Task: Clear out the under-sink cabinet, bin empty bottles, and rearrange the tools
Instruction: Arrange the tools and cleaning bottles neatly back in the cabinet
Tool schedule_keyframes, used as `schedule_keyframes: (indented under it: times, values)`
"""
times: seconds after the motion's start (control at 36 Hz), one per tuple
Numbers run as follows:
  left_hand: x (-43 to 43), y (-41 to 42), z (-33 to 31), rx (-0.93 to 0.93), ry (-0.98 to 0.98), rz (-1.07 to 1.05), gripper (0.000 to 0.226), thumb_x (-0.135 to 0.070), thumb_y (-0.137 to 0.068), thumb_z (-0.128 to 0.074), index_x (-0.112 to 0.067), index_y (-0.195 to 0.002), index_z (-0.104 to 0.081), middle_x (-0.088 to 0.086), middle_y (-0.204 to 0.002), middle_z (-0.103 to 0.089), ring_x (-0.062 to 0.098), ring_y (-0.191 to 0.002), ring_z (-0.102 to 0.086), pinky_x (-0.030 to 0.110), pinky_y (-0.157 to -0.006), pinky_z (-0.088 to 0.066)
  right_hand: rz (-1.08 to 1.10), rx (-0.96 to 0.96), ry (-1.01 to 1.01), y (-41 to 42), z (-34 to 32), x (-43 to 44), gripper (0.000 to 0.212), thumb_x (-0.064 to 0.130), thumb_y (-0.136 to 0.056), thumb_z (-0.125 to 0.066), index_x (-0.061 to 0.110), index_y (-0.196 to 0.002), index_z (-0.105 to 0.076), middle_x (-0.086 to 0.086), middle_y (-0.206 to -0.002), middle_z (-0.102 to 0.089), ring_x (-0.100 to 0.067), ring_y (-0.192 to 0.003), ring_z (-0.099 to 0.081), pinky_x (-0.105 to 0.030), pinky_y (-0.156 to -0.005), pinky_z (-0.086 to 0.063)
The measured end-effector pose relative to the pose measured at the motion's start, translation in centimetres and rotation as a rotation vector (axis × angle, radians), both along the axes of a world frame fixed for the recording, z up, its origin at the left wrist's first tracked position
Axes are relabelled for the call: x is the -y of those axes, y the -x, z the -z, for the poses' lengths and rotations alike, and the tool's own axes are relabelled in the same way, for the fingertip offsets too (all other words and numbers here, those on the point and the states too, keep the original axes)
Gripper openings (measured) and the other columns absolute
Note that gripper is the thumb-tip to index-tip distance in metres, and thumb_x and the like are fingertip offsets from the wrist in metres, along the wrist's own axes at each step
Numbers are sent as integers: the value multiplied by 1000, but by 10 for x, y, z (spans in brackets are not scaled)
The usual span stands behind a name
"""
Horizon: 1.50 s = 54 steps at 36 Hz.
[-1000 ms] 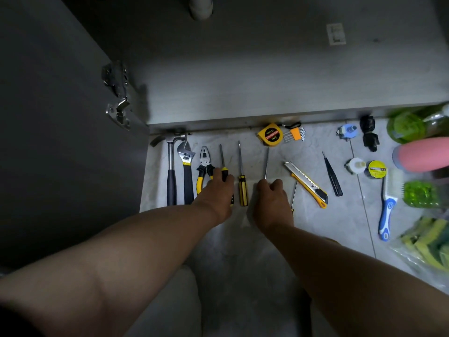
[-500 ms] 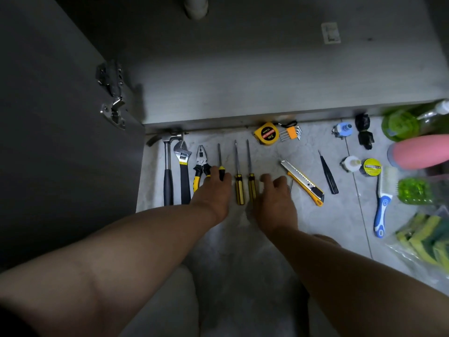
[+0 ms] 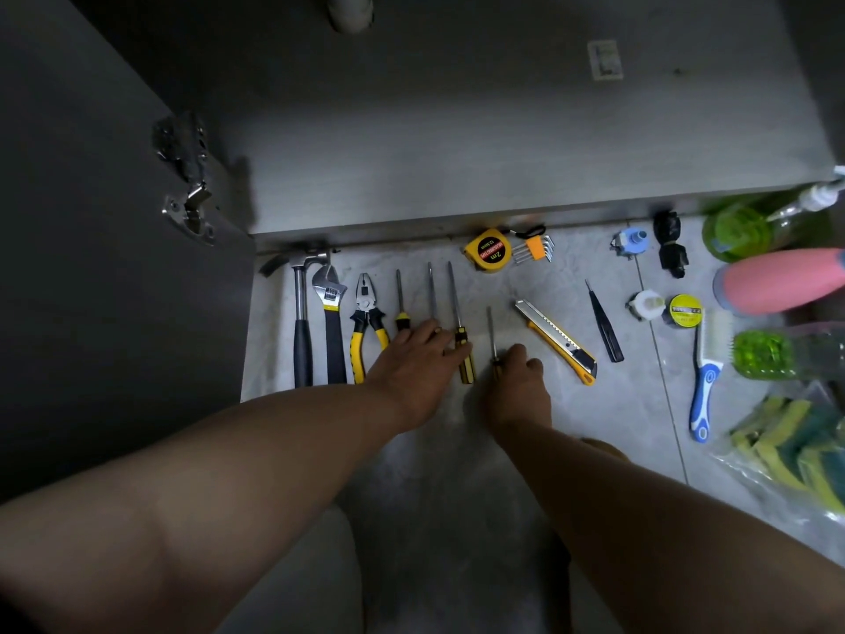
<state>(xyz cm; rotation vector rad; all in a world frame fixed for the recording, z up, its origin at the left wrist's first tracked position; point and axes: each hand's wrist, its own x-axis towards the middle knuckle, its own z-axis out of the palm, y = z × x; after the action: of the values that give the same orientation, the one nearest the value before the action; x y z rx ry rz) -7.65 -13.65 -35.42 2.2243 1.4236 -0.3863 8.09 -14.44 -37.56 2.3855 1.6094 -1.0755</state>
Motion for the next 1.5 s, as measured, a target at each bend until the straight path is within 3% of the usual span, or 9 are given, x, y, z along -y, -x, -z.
schedule_keyframes:
  times: [0.25,0.42,0.58,0.72,0.83,1.11,1.31,1.42,1.5]
  values:
    - [1,0,3,-24,-12,37,93,-10,-89,-66,-22,-163,-10,4,-166,-21,30,-154,-8,44,-122,-19,-46,-110,-52,1,2,-16,42,15,-89,-69,19,-125,-47,-12,-121,-50,-32,-102,-60,-34,-77,-48]
    - [0,-1,4,-8,-16,18,85,-6,-92,-60,-21,-162,-14,4,-165,-22,29,-154,-8,43,-122,-20,-58,-109,-91,-2,3,-16,34,18,-92,-66,16,-120,-49,-11,-120,-50,-24,-91,-55,-36,-75,-49]
    - [-3,-1,5,14,-13,8,81,-6,-91,-62,-22,-160,-22,3,-162,-28,28,-152,-15,42,-120,-22,-14,217,-301,-14,-10,-26,45,21,-86,-66,14,-125,-45,-12,-123,-42,-31,-105,-52,-45,-85,-54]
    - [-5,-2,6,28,-13,-2,81,-5,-89,-63,-21,-159,-25,3,-160,-30,26,-149,-20,40,-118,-26,113,354,-97,-35,-11,-46,43,25,-93,-62,17,-129,-40,-15,-131,-41,-34,-117,-50,-47,-96,-43]
    - [-5,-1,6,32,-7,4,83,-5,-87,-64,-20,-159,-26,3,-161,-30,26,-149,-20,39,-118,-26,92,326,26,-50,-9,-49,37,23,-97,-54,16,-131,-40,-17,-131,-45,-38,-115,-55,-48,-97,-42]
    - [-6,-1,4,27,-5,5,81,-5,-88,-62,-21,-159,-26,3,-160,-32,27,-148,-21,42,-118,-27,43,85,-8,-33,-10,-33,32,24,-98,-57,16,-125,-42,-14,-120,-48,-37,-99,-63,-49,-86,-56]
    - [-7,-1,2,36,-15,12,77,-6,-89,-62,-21,-157,-29,3,-158,-34,27,-147,-23,42,-117,-28,-31,81,38,-21,-14,-39,46,36,-91,-66,17,-124,-41,-13,-117,-52,-36,-102,-61,-50,-88,-55]
    - [-12,-2,0,67,-38,-15,64,-11,-92,-57,-22,-152,-38,4,-150,-41,26,-142,-30,40,-112,-31,-109,159,-124,-22,-19,-58,54,47,-87,-67,16,-123,-42,-9,-112,-45,-32,-102,-58,-45,-86,-52]
    - [-17,-3,-4,94,-61,-61,60,-12,-91,-57,-24,-148,-43,3,-140,-46,25,-134,-37,39,-108,-35,-135,28,-234,-20,-22,-87,47,34,-90,-65,22,-130,-45,-9,-121,-42,-28,-109,-54,-43,-90,-54]
